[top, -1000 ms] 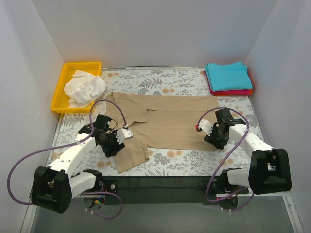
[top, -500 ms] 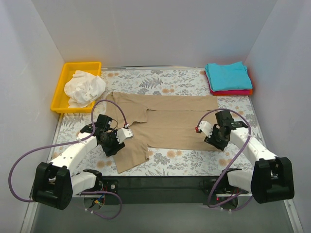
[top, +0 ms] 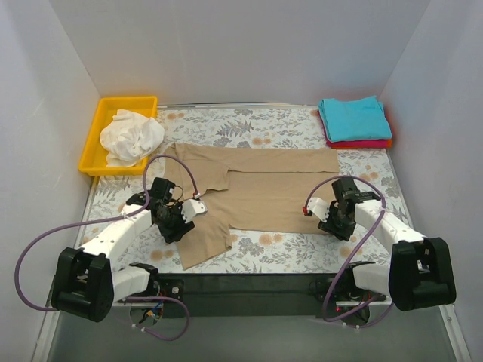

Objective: Fold and stack the t-shirts
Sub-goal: Fold the tshirt

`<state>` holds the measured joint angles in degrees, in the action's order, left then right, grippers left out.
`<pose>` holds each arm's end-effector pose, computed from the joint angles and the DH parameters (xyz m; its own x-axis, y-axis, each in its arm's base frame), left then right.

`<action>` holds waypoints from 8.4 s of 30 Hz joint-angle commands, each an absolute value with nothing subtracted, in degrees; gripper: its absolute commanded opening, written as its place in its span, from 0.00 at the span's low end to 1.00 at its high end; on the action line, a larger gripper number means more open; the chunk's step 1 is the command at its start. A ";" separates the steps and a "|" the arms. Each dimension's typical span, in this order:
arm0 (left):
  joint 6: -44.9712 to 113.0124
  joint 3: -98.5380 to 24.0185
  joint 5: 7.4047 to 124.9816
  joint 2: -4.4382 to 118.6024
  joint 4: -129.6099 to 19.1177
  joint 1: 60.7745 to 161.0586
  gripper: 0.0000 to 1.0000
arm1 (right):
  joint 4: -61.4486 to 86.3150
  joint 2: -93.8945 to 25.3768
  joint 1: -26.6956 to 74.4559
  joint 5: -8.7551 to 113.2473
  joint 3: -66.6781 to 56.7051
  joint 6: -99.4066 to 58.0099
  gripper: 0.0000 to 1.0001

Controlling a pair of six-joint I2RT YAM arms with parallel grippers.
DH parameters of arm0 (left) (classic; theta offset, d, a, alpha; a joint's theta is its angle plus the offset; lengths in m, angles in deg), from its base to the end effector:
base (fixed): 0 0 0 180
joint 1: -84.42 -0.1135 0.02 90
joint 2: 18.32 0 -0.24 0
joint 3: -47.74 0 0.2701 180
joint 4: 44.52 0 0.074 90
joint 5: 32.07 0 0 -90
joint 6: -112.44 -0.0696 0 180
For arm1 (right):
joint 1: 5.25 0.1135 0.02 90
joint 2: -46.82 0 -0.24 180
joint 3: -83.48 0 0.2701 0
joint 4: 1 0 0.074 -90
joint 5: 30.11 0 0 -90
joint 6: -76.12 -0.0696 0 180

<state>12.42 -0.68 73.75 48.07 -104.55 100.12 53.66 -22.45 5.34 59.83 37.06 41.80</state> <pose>0.1971 -0.0751 0.1122 -0.8725 0.4191 -0.2511 0.4740 0.8509 -0.2264 0.2113 0.0396 0.0929 -0.3891 -0.9130 -0.1228 -0.8964 0.4060 -0.1780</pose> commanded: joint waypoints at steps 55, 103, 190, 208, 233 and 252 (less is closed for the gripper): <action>12.95 -32.39 85.70 61.91 -111.05 89.34 0.00 | 60.88 -35.78 -3.31 55.32 9.05 49.57 0.01; 22.71 -30.62 88.53 67.48 -96.13 91.17 0.44 | 58.95 -54.25 -0.07 50.49 -12.76 36.13 0.40; 43.19 -29.77 61.71 72.12 -90.31 115.45 0.00 | 60.79 -52.14 -1.82 47.06 -5.03 33.75 0.22; 35.72 -49.72 61.88 93.55 -76.95 104.81 0.00 | 60.88 -54.52 -1.99 45.47 -6.78 32.35 0.24; 29.56 -32.42 72.62 75.62 -95.23 98.74 0.29 | 61.06 -54.52 -1.91 44.68 -6.17 30.76 0.26; 27.98 -32.50 66.81 82.75 -90.84 98.74 0.26 | 60.97 -55.04 -1.91 45.82 -5.73 31.64 0.25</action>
<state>28.92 -30.78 67.73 83.10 -92.00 98.74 60.15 -54.82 -1.80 45.98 -5.32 31.33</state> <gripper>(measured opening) 0.286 0.258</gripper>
